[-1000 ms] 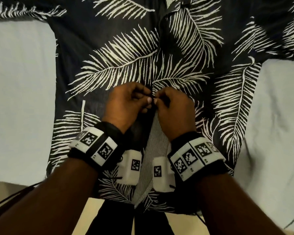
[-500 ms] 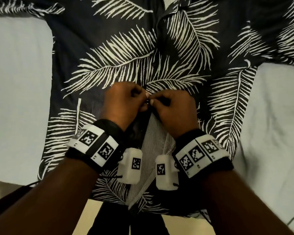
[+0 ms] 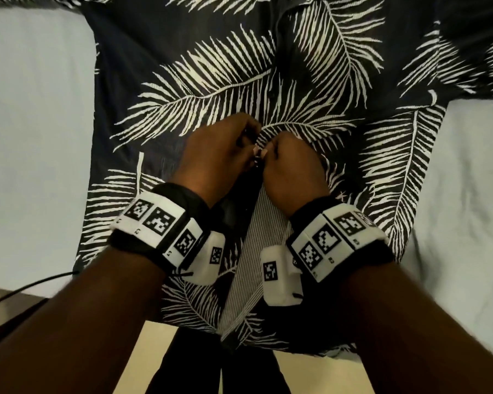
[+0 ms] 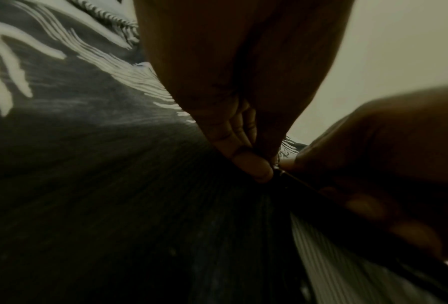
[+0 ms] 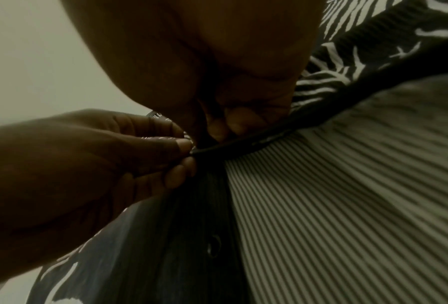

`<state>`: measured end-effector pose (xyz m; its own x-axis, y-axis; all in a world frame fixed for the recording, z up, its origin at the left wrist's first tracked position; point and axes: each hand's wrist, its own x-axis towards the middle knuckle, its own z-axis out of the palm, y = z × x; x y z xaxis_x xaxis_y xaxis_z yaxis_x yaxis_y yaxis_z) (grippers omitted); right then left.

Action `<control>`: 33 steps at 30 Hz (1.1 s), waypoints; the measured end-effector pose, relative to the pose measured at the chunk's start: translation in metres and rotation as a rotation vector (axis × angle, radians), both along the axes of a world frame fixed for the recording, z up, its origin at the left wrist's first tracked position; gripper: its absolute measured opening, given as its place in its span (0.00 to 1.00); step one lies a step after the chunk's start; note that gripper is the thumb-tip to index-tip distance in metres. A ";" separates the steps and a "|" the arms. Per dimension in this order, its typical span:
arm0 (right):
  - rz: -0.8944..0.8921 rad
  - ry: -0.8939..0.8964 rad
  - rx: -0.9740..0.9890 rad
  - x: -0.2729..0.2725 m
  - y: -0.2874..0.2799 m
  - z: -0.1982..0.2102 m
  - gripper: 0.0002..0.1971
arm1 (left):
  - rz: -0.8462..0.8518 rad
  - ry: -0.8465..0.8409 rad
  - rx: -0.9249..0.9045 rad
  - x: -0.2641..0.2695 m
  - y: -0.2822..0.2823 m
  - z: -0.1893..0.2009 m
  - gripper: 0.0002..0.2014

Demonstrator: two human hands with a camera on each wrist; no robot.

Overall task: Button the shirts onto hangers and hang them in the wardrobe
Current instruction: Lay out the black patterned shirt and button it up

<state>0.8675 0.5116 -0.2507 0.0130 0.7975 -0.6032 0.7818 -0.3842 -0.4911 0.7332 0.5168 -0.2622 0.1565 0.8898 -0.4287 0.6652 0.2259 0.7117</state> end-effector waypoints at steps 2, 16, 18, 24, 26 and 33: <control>-0.068 0.044 -0.008 0.001 -0.002 -0.003 0.09 | -0.095 0.068 0.069 0.000 0.001 0.002 0.14; -0.126 0.049 0.293 0.029 -0.049 0.014 0.06 | -0.036 0.152 0.118 0.005 -0.072 0.002 0.09; 0.010 -0.026 0.240 0.035 -0.071 0.012 0.16 | -0.103 0.167 0.057 0.003 -0.095 0.002 0.12; 0.061 -0.141 0.279 0.030 -0.088 0.001 0.08 | -0.095 0.167 0.004 0.002 -0.110 0.009 0.12; 0.028 -0.147 0.275 0.029 -0.082 0.002 0.06 | -0.064 0.161 -0.020 0.003 -0.102 0.006 0.09; 0.072 -0.149 0.100 0.021 -0.087 0.005 0.11 | -0.067 0.169 0.044 -0.002 -0.098 -0.005 0.03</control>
<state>0.8889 0.4242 -0.2458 0.0367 0.8552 -0.5170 0.8725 -0.2797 -0.4007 0.7310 0.4190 -0.2672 0.1449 0.8982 -0.4151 0.7886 0.1486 0.5967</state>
